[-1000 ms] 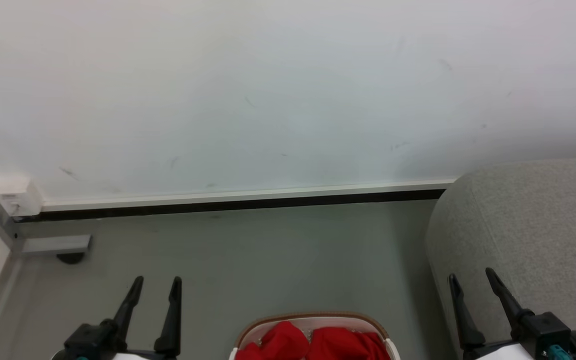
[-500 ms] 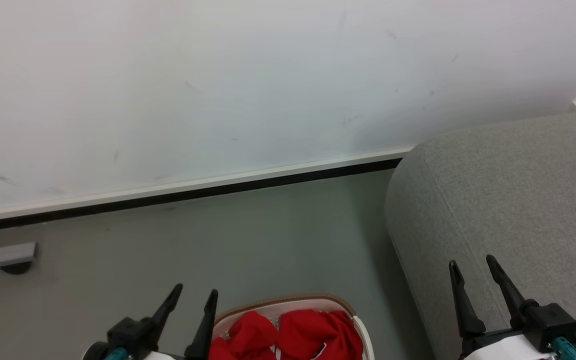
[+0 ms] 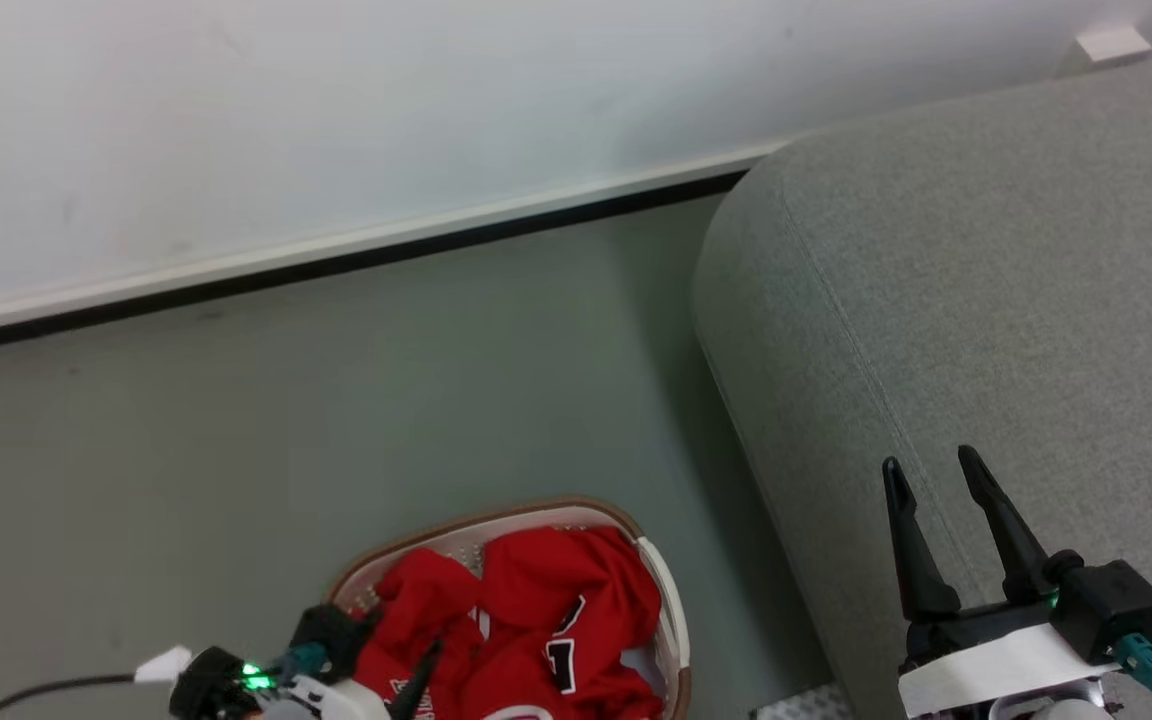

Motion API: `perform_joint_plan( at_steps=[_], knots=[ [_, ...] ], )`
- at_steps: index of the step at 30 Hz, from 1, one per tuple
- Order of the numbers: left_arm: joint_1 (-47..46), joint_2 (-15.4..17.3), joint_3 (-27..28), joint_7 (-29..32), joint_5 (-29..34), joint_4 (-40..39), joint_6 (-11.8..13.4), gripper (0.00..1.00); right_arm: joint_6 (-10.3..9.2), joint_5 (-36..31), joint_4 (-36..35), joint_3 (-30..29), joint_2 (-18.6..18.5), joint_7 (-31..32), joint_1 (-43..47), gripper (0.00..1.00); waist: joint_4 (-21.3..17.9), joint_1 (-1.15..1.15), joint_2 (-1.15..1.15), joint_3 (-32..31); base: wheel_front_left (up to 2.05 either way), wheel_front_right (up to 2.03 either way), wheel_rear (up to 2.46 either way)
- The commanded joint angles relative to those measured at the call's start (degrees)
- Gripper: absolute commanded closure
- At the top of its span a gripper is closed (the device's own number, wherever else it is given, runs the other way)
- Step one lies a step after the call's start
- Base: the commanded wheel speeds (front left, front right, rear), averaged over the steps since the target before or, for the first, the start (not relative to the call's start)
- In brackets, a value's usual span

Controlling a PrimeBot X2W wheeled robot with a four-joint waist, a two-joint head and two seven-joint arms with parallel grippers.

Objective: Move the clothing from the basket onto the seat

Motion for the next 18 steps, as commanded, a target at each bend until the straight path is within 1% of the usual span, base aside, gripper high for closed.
perform_joint_plan(
  at_steps=[1, 8, 11, 18],
  knots=[
    [-1.9, 1.8, -2.3, 1.4, -0.4, 1.7, 0.0, 0.00, -0.12, 1.2, -0.6, 0.3, -0.1, -0.1, -1.0, 0.00, -2.5, -0.01, 0.00, 4.2, 0.00, 0.00, 0.00],
    [-8.6, 6.9, -16.5, 8.0, -2.3, 6.2, 0.0, 0.00, -0.12, 3.9, -2.5, 2.1, -0.1, -0.2, -2.6, 0.00, -5.2, -0.01, 0.00, 10.5, 0.00, 0.00, 0.00],
    [-12.2, 8.7, -22.3, 11.1, -1.7, 7.8, 0.0, 0.00, -0.12, 4.9, -2.9, 2.7, -0.1, -0.2, -3.1, 0.00, -6.1, -0.01, 0.00, 12.5, 0.00, 0.00, 0.00],
    [-19.9, 11.0, -35.4, 19.4, -0.1, 11.4, 0.0, 0.00, -0.12, 7.3, -3.7, 4.5, -0.1, -0.2, -4.1, 0.00, -8.0, -0.01, 0.00, 16.6, 0.00, 0.00, 0.00]
  ],
)
